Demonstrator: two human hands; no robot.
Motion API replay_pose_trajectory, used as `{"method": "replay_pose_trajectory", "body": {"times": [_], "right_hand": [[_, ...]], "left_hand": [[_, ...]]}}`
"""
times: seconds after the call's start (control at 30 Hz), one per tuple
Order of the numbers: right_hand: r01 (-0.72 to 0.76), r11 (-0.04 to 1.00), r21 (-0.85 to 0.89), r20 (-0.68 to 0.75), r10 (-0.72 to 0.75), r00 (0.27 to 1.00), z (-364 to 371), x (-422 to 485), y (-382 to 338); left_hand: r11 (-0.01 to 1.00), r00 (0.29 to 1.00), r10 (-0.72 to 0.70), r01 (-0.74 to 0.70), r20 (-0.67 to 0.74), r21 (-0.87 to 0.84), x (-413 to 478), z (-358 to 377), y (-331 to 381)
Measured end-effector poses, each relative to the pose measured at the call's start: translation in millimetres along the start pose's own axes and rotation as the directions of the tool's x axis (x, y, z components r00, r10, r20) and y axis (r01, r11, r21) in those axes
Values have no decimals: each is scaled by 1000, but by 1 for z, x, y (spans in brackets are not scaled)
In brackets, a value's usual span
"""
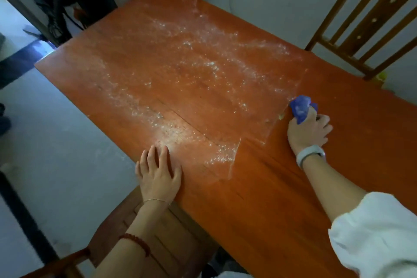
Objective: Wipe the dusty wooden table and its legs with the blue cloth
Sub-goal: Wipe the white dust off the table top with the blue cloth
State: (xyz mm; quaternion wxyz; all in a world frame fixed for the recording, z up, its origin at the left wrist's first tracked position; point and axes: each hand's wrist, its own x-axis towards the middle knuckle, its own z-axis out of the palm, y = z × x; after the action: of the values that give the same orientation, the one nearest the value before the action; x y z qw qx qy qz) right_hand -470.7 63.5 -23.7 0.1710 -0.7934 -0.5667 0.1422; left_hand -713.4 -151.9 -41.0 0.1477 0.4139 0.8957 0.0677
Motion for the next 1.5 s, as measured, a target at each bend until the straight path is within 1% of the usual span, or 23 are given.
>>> {"method": "replay_pose_trajectory", "body": {"times": [0.1, 0.17, 0.23, 0.3, 0.4, 0.47, 0.53, 0.6, 0.67, 0.73, 0.77, 0.8, 0.9, 1.0, 1.07, 1.1, 1.17, 1.2, 1.23, 1.27, 1.33, 1.43, 1.5], "right_hand": [[262, 965, -26, 121, -257, 959, 28, -51, -31], [486, 856, 177, 301, -517, 802, 41, -103, -49], [481, 777, 406, 391, -624, 677, 39, -131, -58], [410, 782, 469, 334, -587, 738, 28, -115, -61], [401, 876, 268, 183, -455, 871, 17, -58, -39], [249, 957, 146, 107, -266, 958, 12, -38, -24], [97, 995, 5, 76, -97, 992, 19, -57, -25], [196, 978, -73, 66, -191, 979, 32, -104, -43], [469, 883, -3, 142, -464, 874, 48, -163, -66], [679, 719, 147, 290, -687, 666, 56, -220, -84], [677, 689, 260, 369, -719, 589, 55, -237, -89], [608, 703, 368, 427, -709, 562, 48, -240, -93], [470, 776, 422, 386, -622, 681, 28, -205, -94], [329, 923, 198, 271, -374, 887, 29, -158, -83], [343, 938, 42, 232, -343, 910, 38, -177, -87], [469, 883, 28, 232, -462, 856, 46, -200, -90], [693, 702, 168, 374, -695, 614, 57, -251, -99], [678, 670, 304, 482, -721, 497, 57, -271, -103], [594, 689, 415, 556, -709, 433, 54, -279, -106], [473, 719, 509, 562, -694, 450, 50, -276, -108], [276, 756, 593, 496, -614, 614, 39, -247, -106], [151, 799, 583, 354, -416, 838, 16, -181, -97], [117, 842, 526, 260, -290, 921, 7, -140, -89]], "left_hand": [[1000, 1000, -11, 11, -10, -16, 2, 2, -2], [999, 1000, -2, 2, 0, -40, 1, 0, -7], [998, 999, 40, -40, 1, -40, 2, -6, -15], [995, 995, 97, -97, 0, -18, 4, -10, -22], [983, 984, 172, -174, -33, -65, 13, -19, -32], [974, 975, 200, -208, -96, -88, 21, -26, -40], [978, 974, 195, -203, -119, -59, 30, -33, -52], [988, 985, 152, -155, -82, -21, 41, -38, -66], [993, 993, 117, -117, -26, 14, 53, -40, -84], [987, 987, 159, -159, -5, 35, 62, -43, -101], [981, 982, 191, -190, -4, 36, 66, -45, -109], [976, 977, 213, -213, 2, 40, 68, -47, -114], [973, 973, 230, -230, 23, 16, 69, -48, -117], [971, 972, 235, -234, -1, -49, 68, -45, -117], [972, 974, 226, -225, 10, -70, 69, -45, -117], [972, 975, 223, -222, 18, -72, 69, -45, -118], [969, 970, 241, -240, 14, -65, 71, -48, -121], [965, 967, 254, -254, 8, -59, 72, -50, -123], [966, 967, 255, -254, 14, -53, 73, -51, -125], [967, 967, 252, -251, 22, -47, 74, -51, -125], [972, 973, 231, -230, 13, -53, 77, -52, -123], [982, 985, 159, -165, -60, -95, 82, -55, -107], [985, 989, 120, -130, -91, -111, 89, -58, -91]]}}
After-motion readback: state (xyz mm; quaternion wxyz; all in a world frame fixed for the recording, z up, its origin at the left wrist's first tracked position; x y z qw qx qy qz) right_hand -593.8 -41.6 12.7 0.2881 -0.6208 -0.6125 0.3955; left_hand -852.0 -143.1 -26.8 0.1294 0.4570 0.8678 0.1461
